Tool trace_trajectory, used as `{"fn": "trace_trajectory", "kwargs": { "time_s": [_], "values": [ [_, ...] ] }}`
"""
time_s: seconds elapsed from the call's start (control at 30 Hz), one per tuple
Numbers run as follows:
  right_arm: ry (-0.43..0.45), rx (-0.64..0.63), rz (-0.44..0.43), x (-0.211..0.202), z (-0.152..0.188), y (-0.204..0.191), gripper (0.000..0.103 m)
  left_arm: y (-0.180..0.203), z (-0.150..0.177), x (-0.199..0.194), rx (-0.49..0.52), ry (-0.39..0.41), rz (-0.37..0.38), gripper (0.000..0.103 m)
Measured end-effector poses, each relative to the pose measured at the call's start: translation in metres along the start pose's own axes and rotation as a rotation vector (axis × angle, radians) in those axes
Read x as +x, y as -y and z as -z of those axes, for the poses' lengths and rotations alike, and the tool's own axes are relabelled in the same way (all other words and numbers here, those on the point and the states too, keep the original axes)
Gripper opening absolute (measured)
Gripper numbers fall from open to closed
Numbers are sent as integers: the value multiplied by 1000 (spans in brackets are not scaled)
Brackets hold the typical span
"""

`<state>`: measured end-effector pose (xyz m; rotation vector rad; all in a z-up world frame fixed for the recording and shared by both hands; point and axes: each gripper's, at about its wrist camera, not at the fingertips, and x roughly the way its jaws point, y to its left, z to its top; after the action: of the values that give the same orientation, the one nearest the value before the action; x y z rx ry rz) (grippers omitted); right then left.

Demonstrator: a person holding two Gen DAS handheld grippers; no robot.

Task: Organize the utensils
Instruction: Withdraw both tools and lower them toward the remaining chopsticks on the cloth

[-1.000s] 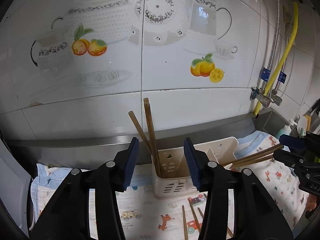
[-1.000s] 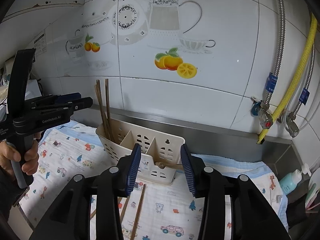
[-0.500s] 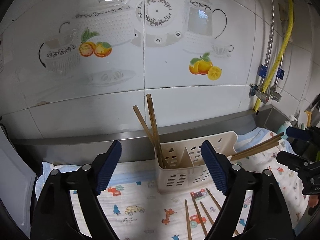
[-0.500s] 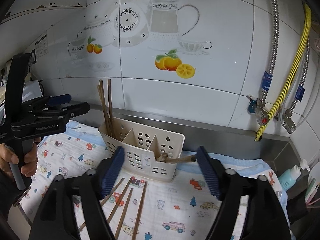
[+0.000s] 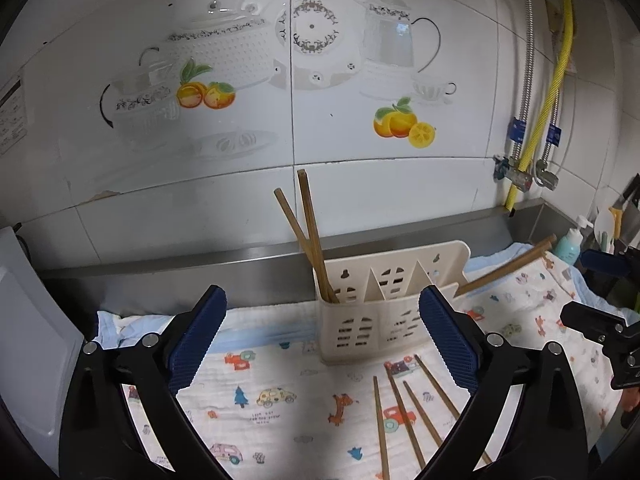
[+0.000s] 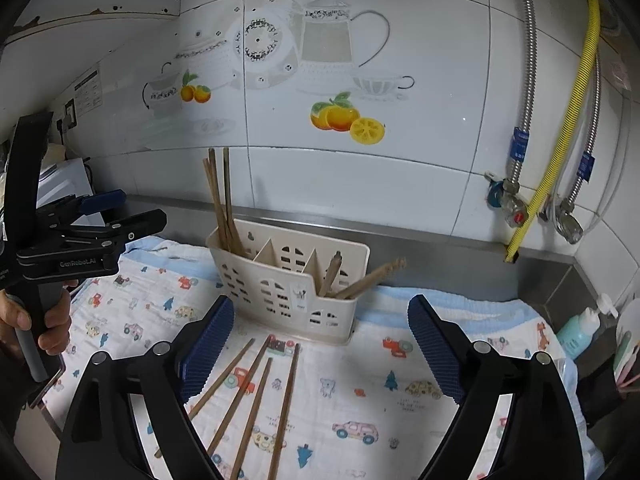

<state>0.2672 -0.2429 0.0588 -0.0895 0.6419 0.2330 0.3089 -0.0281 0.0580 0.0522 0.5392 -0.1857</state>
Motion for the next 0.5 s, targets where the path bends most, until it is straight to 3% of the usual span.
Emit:
{"fn": "trace_trajectory", "kwargs": {
  "time_s": [0.5],
  "values": [
    [-19,45,-19,-16,47,-5,88,5,49,-25,-4,-19,-15,98]
  ]
}}
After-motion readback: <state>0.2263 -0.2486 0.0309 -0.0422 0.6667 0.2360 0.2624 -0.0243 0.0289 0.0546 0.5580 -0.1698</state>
